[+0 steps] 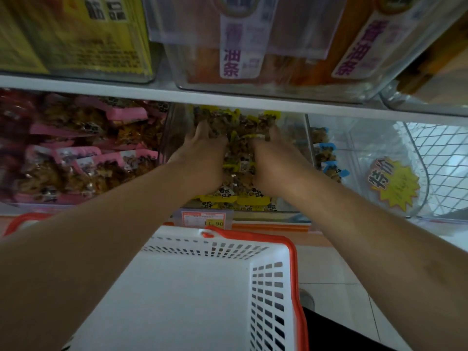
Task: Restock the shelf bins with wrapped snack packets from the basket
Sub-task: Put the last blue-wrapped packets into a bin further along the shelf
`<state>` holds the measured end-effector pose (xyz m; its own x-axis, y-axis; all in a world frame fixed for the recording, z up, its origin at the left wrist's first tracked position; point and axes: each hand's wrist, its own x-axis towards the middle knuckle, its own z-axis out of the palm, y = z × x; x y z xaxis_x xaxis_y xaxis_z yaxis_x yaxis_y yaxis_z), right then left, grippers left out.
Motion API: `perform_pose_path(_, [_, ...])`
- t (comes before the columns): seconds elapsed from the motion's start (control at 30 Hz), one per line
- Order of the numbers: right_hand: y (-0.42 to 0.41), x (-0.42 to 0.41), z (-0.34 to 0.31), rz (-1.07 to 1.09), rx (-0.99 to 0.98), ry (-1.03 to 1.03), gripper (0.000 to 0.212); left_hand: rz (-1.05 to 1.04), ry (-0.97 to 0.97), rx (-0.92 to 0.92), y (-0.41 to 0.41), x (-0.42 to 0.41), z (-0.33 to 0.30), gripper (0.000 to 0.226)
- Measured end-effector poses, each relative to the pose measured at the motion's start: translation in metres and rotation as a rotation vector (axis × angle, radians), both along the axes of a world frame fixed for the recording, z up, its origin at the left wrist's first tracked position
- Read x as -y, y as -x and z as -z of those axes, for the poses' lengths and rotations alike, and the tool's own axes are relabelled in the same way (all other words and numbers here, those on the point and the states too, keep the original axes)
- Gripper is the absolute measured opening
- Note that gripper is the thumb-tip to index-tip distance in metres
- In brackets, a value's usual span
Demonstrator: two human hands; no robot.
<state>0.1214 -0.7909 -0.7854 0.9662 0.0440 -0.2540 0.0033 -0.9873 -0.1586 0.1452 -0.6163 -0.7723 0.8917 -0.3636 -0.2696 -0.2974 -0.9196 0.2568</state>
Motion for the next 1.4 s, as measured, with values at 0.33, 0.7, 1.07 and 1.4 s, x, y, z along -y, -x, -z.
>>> perform_pose_path(0.33, [0.024, -0.008, 0.006, 0.007, -0.072, 0.028, 0.042, -0.046, 0.018, -0.118, 0.021, -0.004, 0.015, 0.057])
perform_pose_path(0.7, [0.04, -0.019, -0.016, 0.043, -0.093, -0.084, 0.019, -0.014, 0.146, -0.095, 0.026, -0.01, 0.027, 0.044])
perform_pose_path(1.07, [0.142, -0.059, -0.073, 0.02, 0.005, -0.199, 0.032, -0.074, 0.55, 0.185, 0.133, -0.076, -0.033, 0.035])
perform_pose_path(1.4, [0.114, -0.198, -0.088, -0.185, 0.06, -0.336, 0.072, -0.278, 0.226, 0.298, 0.115, -0.203, -0.049, 0.047])
